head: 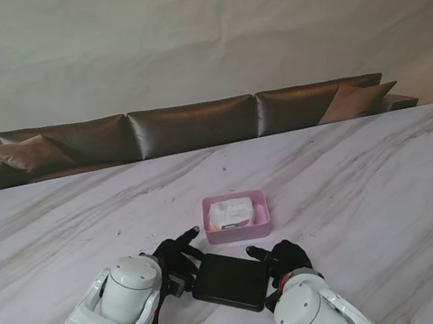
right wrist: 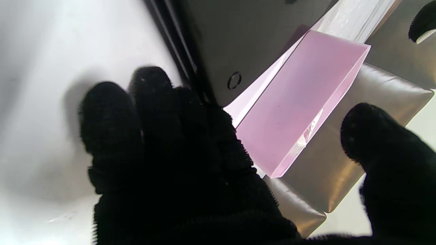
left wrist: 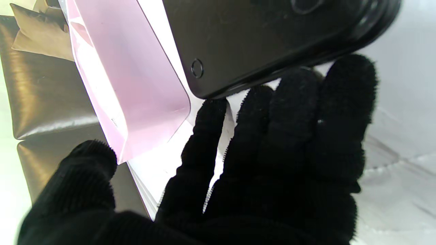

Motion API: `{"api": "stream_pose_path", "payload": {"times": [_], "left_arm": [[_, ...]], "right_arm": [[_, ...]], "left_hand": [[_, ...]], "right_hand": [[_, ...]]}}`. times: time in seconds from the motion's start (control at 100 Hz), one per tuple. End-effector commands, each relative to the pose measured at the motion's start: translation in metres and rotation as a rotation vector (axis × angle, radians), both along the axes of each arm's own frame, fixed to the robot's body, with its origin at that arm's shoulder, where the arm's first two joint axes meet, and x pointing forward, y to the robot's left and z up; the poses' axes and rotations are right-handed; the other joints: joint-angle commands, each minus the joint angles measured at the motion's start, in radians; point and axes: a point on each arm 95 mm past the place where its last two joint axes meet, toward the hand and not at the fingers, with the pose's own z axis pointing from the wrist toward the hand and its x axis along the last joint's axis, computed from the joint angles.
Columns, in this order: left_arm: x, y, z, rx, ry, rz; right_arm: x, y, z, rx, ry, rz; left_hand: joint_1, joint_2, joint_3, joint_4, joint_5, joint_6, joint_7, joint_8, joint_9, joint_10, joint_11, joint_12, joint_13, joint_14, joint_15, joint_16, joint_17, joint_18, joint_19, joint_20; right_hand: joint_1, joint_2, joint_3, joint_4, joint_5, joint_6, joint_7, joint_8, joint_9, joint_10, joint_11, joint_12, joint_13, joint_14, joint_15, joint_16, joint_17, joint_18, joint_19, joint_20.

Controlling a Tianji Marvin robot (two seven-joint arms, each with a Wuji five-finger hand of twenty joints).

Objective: Refill a tissue box and feed the first sheet

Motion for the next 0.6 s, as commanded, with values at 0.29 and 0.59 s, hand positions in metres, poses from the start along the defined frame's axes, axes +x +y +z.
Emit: {"api": "stream_pose_path", "payload": {"times": [0.29,0.59], "left_arm": [[-0.026,-0.01,-0.03,0.0,0.094,-0.027],[-0.027,-0.008,-0.034,-0.013,0.09,-0.036]], "right_arm": [[0.002,-0.006,-0.001,-0.008,0.091,-0.017],[-0.02,-0.01,0.001,-0.054,0.144,-0.022]], "left_hand": [[0.012,0.02,-0.023,0.014,0.025,0.155,-0.041,-0.019,-0.033,0.038,-0.031,-0.011,-0.034,0.163,-0.02,-0.028,-0.008,-0.064,0.609,-0.001],[0.012,0.023,-0.024,0.013,0.025,0.153,-0.039,-0.018,-0.03,0.036,-0.03,-0.012,-0.035,0.163,-0.018,-0.03,-0.008,-0.064,0.61,-0.001]], "right_hand": [[-0.003,0.016,-0.033,0.014,-0.097,0.059,-0.054,-0.039,-0.153,0.156,-0.057,-0.009,-0.102,0.159,-0.099,-0.03,-0.01,0.004,-0.029,-0.045],[-0.005,0.023,-0.039,0.013,-0.153,0.105,-0.074,-0.057,-0.242,0.191,-0.024,0.006,-0.16,0.173,-0.135,-0.033,-0.034,0.016,-0.074,-0.096]]}}
